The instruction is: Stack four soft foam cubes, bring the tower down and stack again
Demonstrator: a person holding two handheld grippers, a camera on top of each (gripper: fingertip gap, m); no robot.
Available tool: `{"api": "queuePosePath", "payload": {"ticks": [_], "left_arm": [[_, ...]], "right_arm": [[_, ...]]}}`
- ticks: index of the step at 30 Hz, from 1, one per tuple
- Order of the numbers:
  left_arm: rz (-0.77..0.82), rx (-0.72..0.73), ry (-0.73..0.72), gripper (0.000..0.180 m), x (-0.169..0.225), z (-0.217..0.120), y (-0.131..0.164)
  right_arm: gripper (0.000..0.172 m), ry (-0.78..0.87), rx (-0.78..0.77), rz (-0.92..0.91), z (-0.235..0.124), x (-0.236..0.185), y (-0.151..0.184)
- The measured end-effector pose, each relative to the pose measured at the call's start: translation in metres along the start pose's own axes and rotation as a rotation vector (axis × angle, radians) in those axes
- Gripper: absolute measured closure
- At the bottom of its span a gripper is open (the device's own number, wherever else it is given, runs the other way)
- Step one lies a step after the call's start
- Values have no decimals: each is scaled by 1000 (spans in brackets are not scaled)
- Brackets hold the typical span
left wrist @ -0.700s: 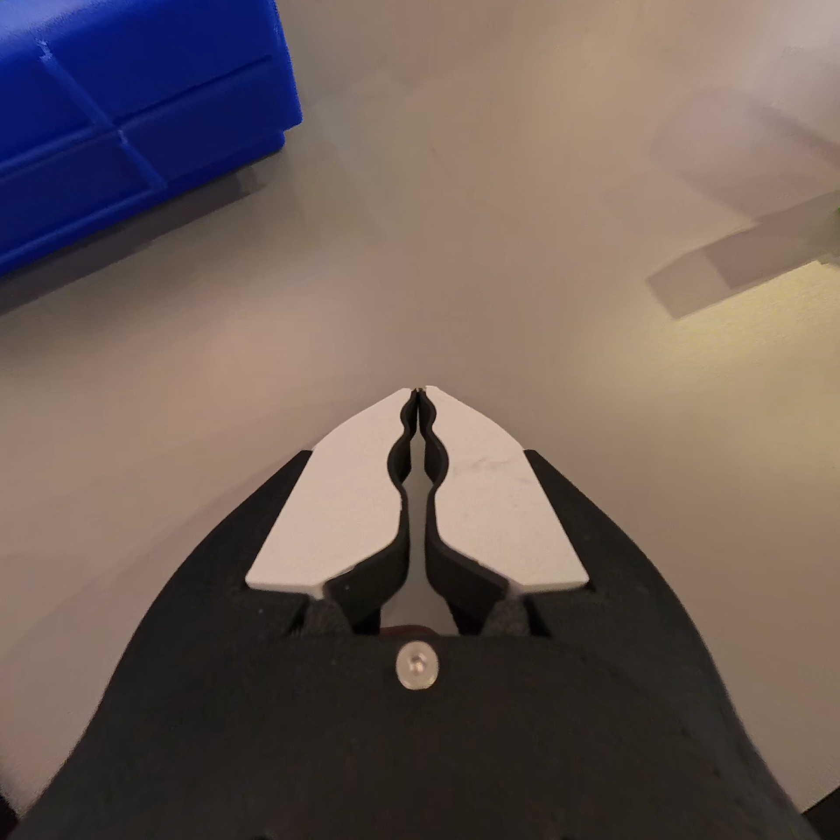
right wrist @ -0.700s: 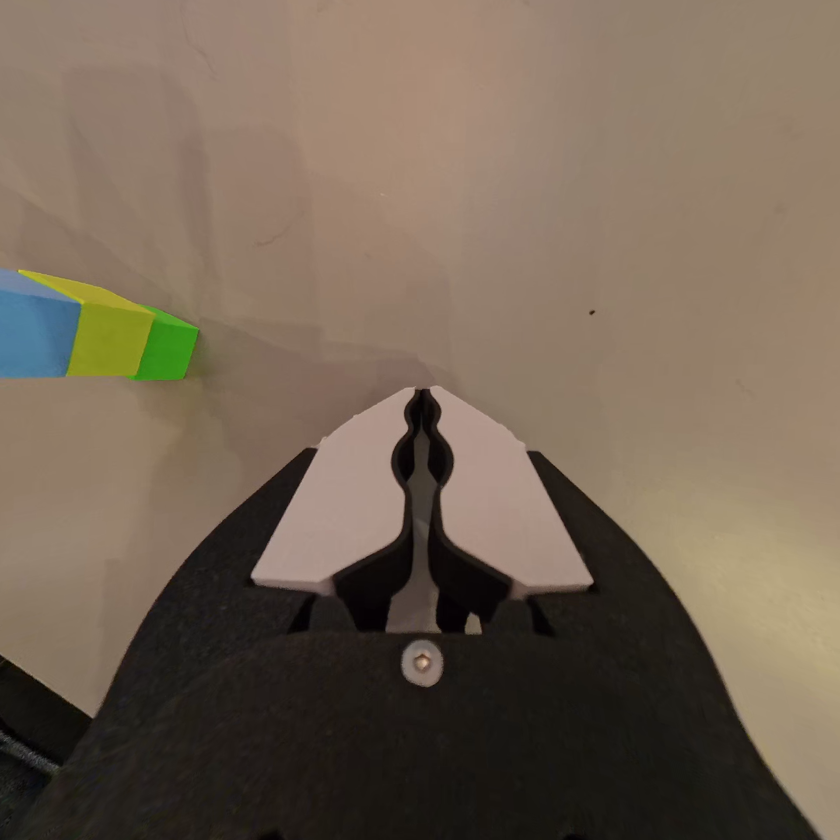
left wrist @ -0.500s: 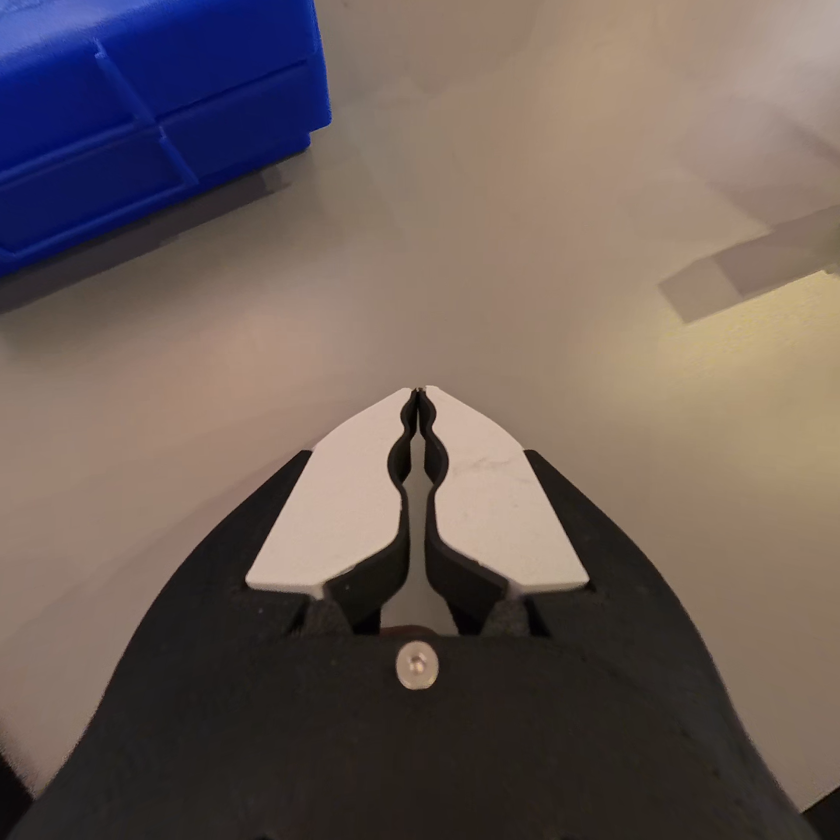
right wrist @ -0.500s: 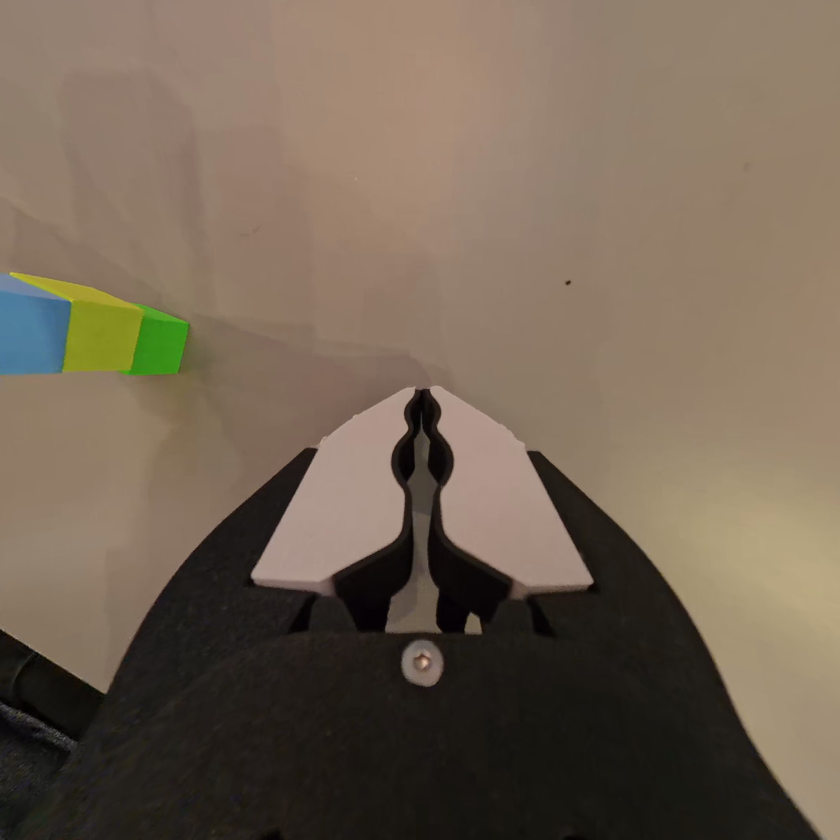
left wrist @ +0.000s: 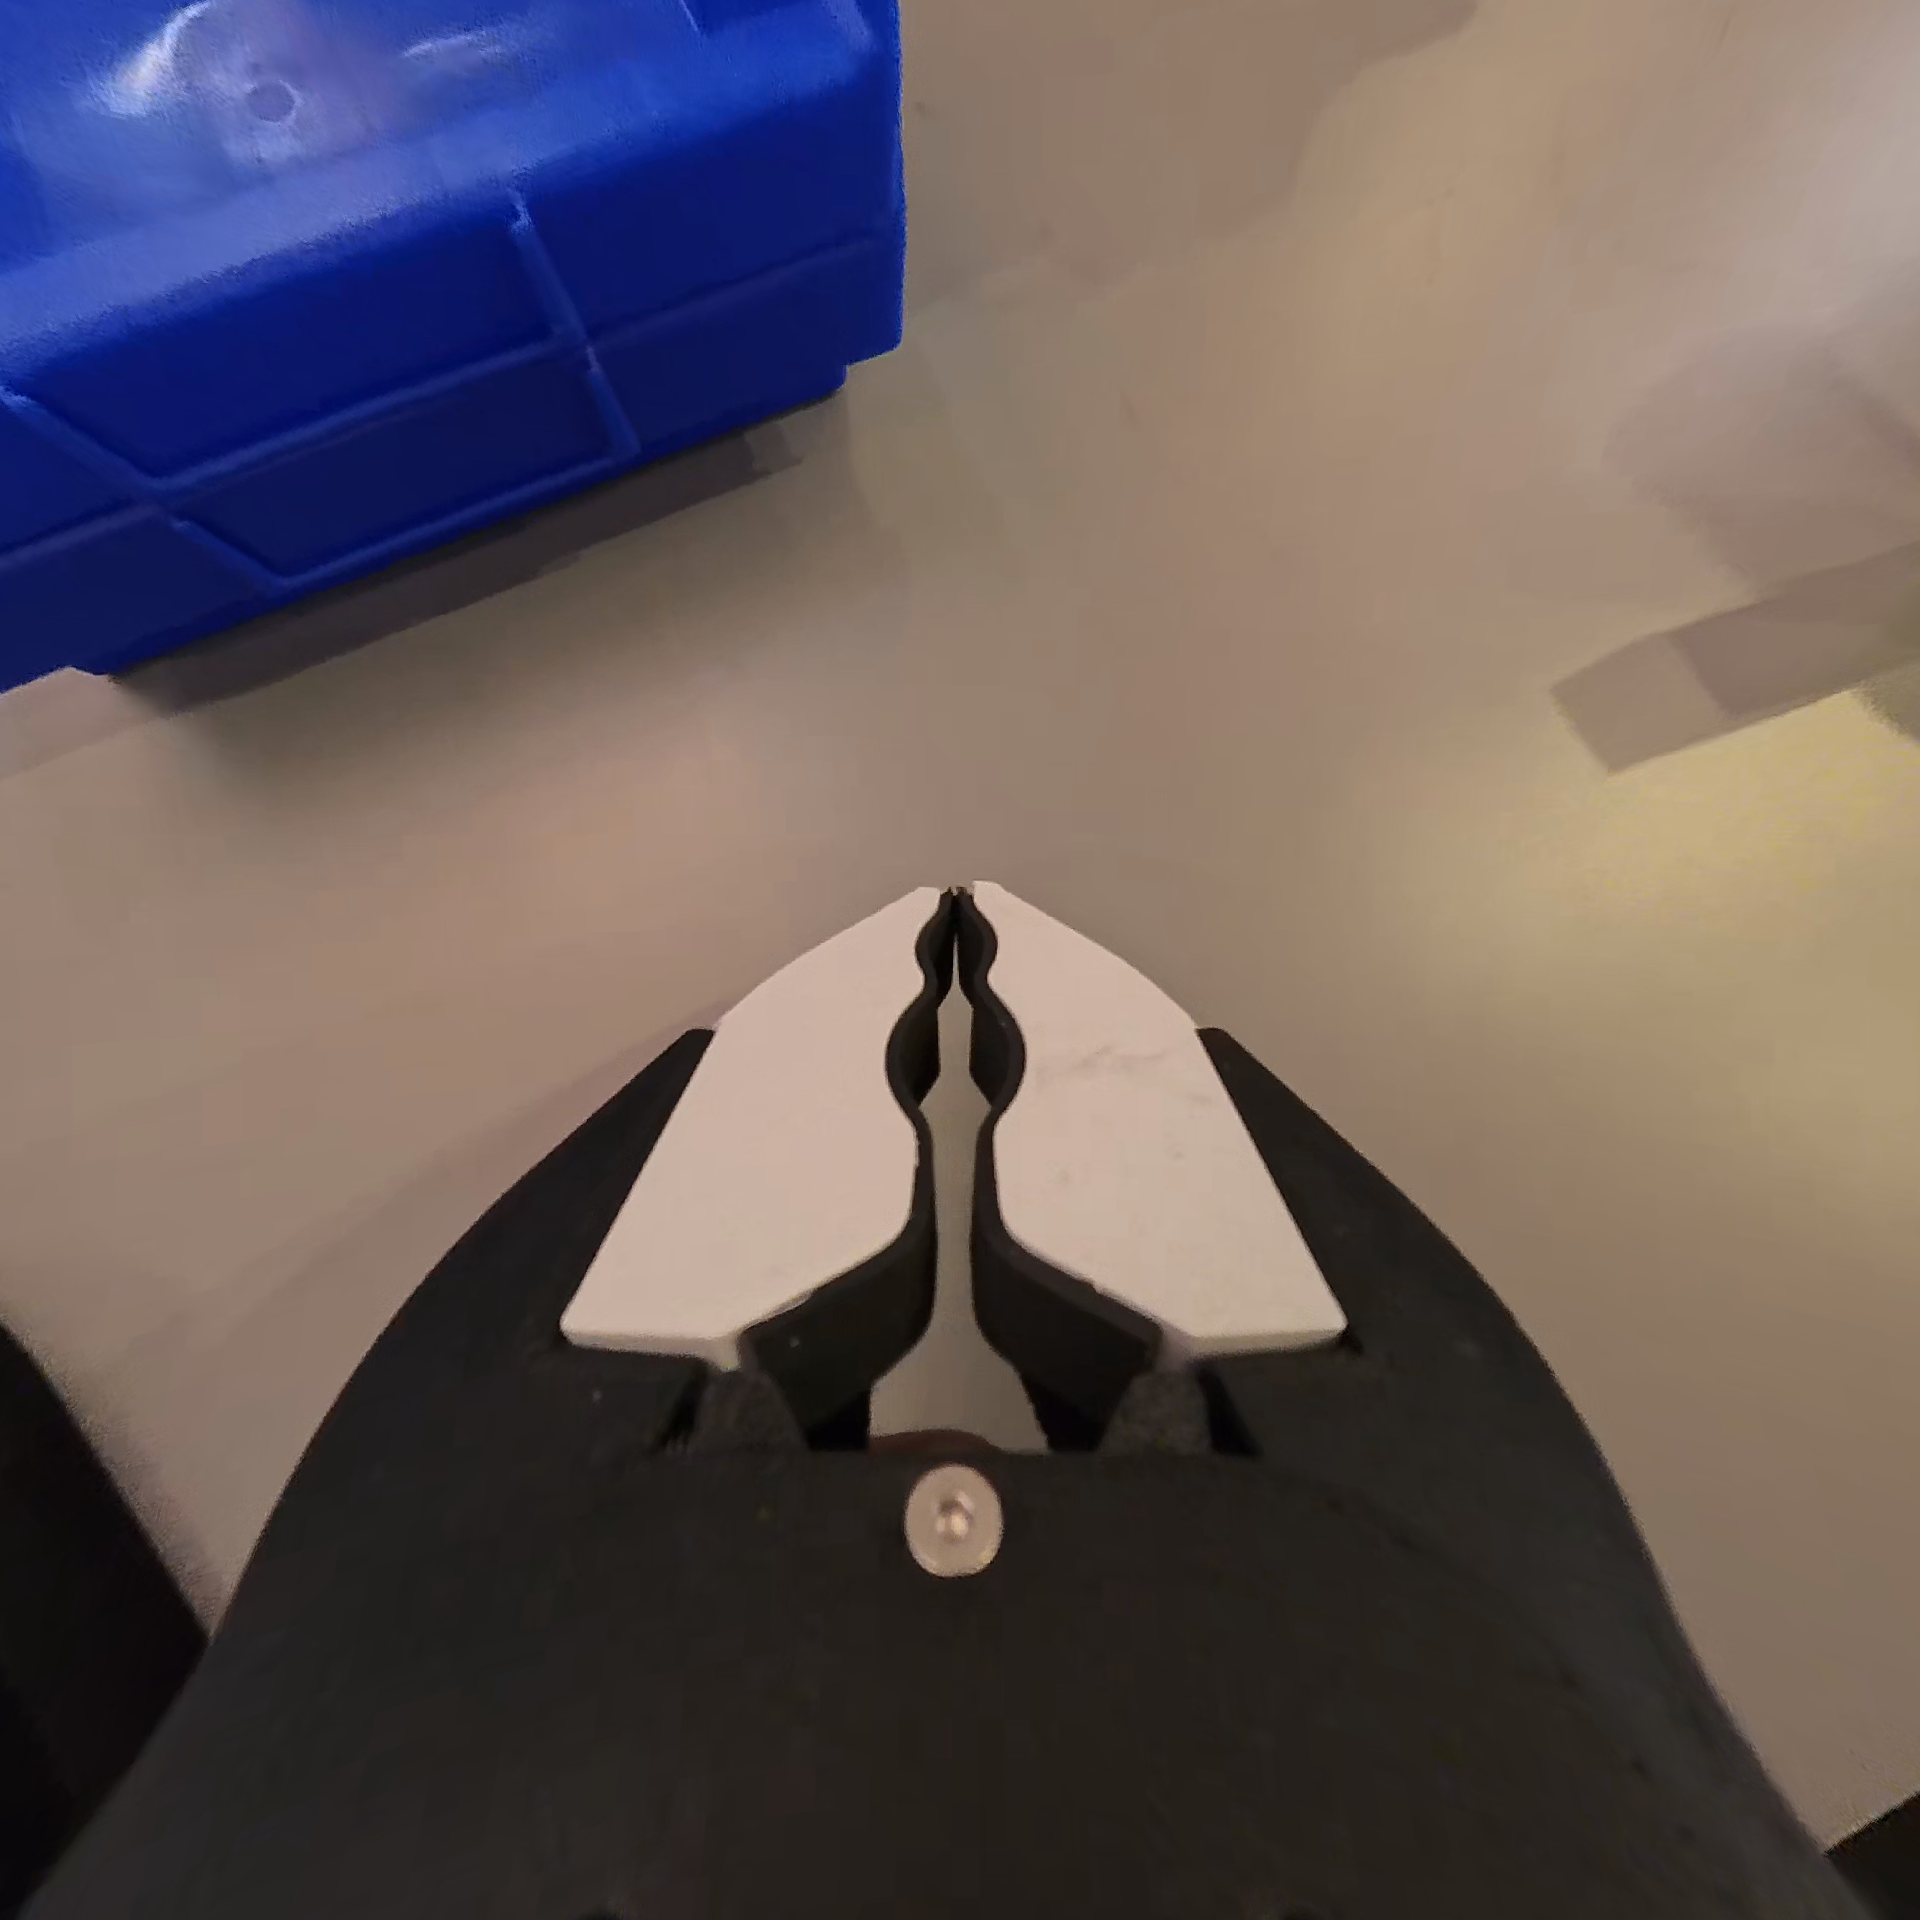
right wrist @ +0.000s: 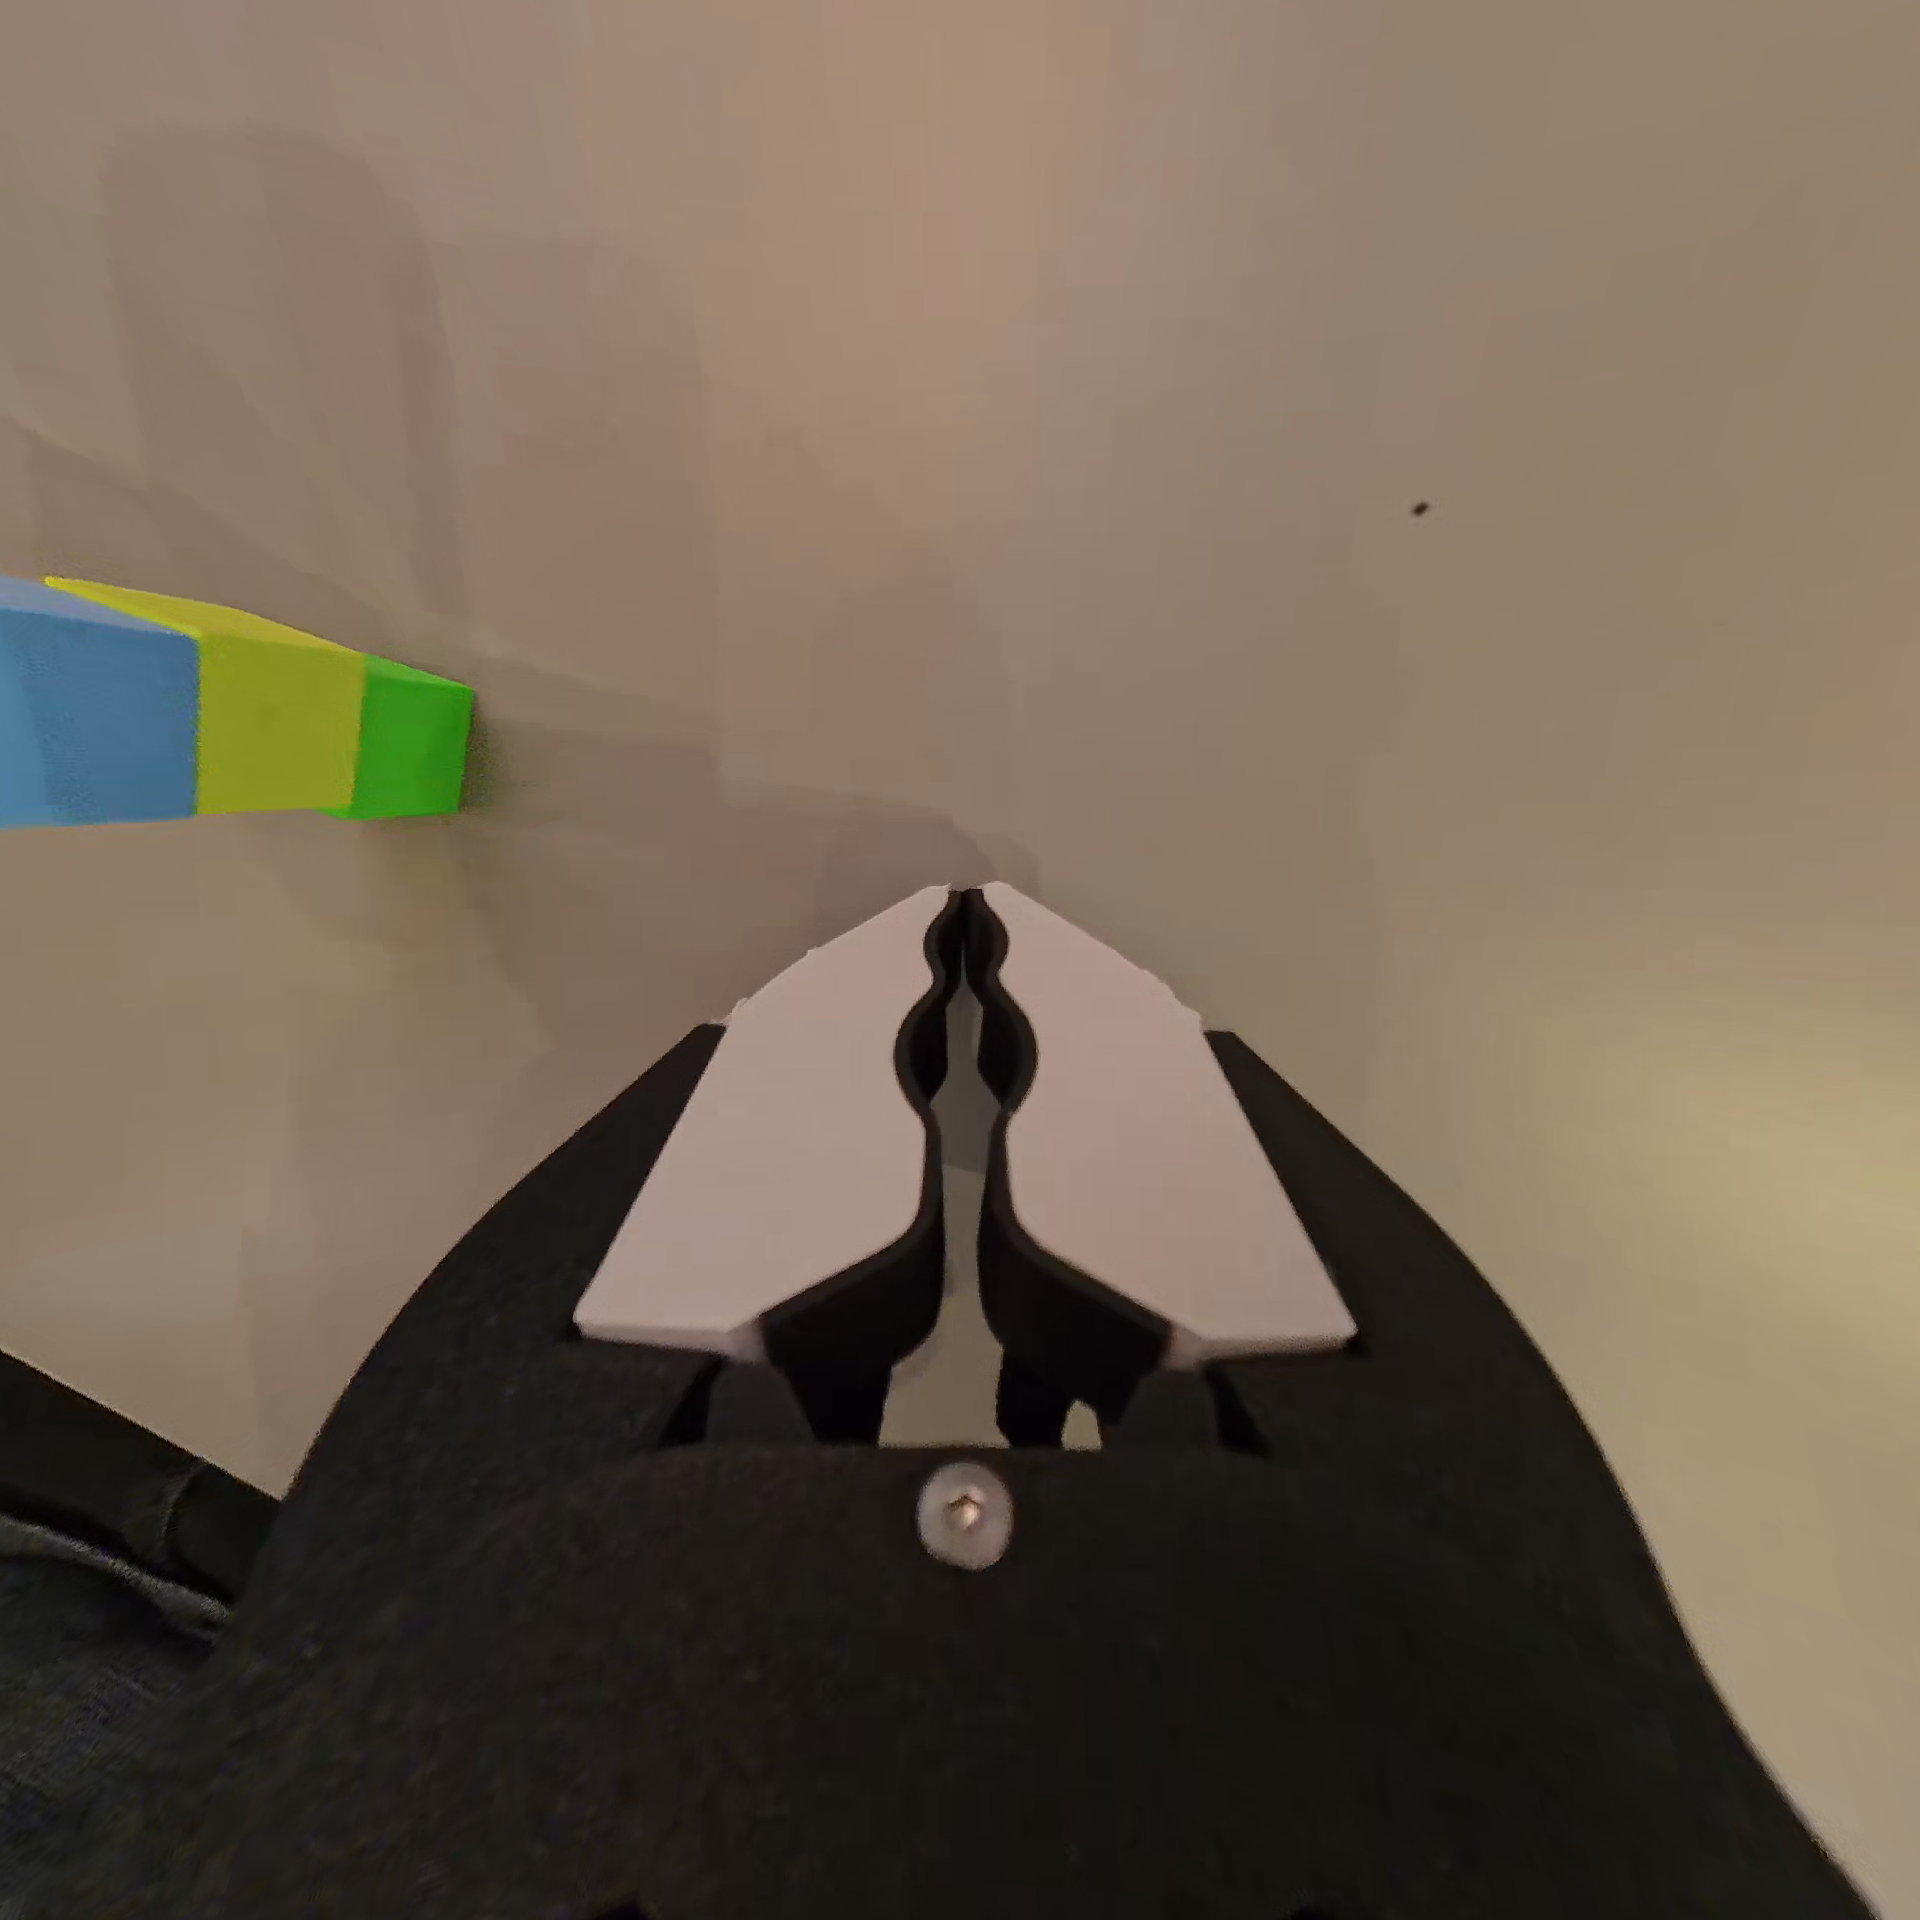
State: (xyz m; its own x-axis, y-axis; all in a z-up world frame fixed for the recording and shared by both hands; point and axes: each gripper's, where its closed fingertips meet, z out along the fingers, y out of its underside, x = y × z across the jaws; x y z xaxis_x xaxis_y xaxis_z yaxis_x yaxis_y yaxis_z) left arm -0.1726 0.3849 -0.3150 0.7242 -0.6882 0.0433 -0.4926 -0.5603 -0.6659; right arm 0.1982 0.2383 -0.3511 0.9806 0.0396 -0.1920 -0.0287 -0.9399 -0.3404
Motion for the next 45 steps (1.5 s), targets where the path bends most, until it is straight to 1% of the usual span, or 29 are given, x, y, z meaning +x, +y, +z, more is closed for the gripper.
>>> {"api": "queuePosePath", "payload": {"ticks": [3,5,7,9,11,12,15,19,22,29,32,34,37,40,45], "left_arm": [[-11,8,3,180,-2,-2,0],[-13,14,5,180,-3,-4,-1],[-14,20,5,180,-4,-5,-3],[-12,28,3,180,-5,-8,-5],[-15,38,-4,180,-8,-13,-7],[-19,46,-7,180,-11,-16,-8],[-50,73,-15,180,-23,-26,-9],[-84,86,-35,180,-37,-34,-6],[-95,98,-32,180,-40,-38,-7],[-69,72,-24,180,-33,-33,-3],[-40,63,7,180,-24,-28,-3],[-11,70,26,173,-16,-26,-6],[56,71,93,159,5,-23,-11],[182,46,93,147,19,-16,-10],[385,-13,138,130,42,-3,-9]], "right_arm": [[172,-14,-11,-1,5,-17,-5],[172,-26,-25,-16,11,-36,-10],[172,-51,-47,-45,21,-66,-19],[172,-84,-78,-113,31,-104,-28],[172,-96,-82,-163,35,-131,-38],[172,-111,-78,-171,35,-140,-42],[172,-128,-70,-190,29,-150,-47],[172,-133,-54,-177,21,-141,-49],[172,-126,-43,-170,18,-132,-47],[172,-116,-37,-153,16,-106,-30],[171,-106,-27,-140,15,-93,-22],[171,-95,-25,-137,17,-85,-16],[171,-106,0,-133,18,-77,-13],[171,-117,27,-154,18,-74,-14],[171,-103,64,-208,17,-69,-19]]}}
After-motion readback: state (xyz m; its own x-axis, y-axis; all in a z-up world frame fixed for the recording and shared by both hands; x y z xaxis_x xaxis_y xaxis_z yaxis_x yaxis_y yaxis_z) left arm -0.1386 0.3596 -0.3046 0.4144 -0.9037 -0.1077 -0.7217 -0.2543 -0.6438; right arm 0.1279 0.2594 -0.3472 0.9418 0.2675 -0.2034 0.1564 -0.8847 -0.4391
